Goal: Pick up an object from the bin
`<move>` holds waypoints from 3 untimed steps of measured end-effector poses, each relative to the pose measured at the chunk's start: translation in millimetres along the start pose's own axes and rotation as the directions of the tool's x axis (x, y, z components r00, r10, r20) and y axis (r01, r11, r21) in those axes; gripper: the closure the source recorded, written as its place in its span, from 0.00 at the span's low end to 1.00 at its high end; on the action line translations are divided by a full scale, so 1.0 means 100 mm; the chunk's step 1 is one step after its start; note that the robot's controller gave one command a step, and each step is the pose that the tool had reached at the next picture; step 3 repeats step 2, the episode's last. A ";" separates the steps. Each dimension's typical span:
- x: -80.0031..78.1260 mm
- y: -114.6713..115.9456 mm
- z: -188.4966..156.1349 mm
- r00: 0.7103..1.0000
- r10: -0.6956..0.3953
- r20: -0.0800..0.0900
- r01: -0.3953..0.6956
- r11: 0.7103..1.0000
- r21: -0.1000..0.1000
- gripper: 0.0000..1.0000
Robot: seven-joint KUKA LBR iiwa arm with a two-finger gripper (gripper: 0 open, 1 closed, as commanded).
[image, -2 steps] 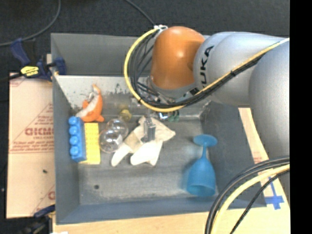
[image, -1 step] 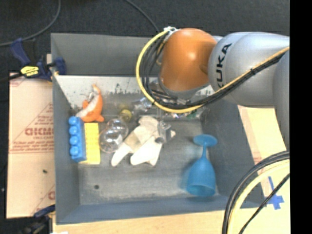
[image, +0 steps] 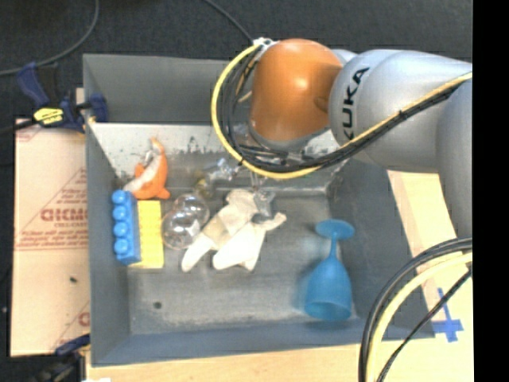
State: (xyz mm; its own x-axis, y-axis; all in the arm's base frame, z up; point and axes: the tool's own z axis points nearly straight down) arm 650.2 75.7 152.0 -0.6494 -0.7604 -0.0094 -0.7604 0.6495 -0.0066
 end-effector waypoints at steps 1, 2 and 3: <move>0.18 -0.07 0.81 0.973 -0.229 0.002 0.229 0.973 0.002 0.00; 0.07 -0.14 0.78 0.894 -0.448 0.004 0.448 0.894 0.007 1.00; 0.07 -0.14 0.78 0.894 -0.448 0.004 0.448 0.894 0.007 1.00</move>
Offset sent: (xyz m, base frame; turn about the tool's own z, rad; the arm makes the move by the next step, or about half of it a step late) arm 0.0042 -0.0136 -0.0820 -0.4698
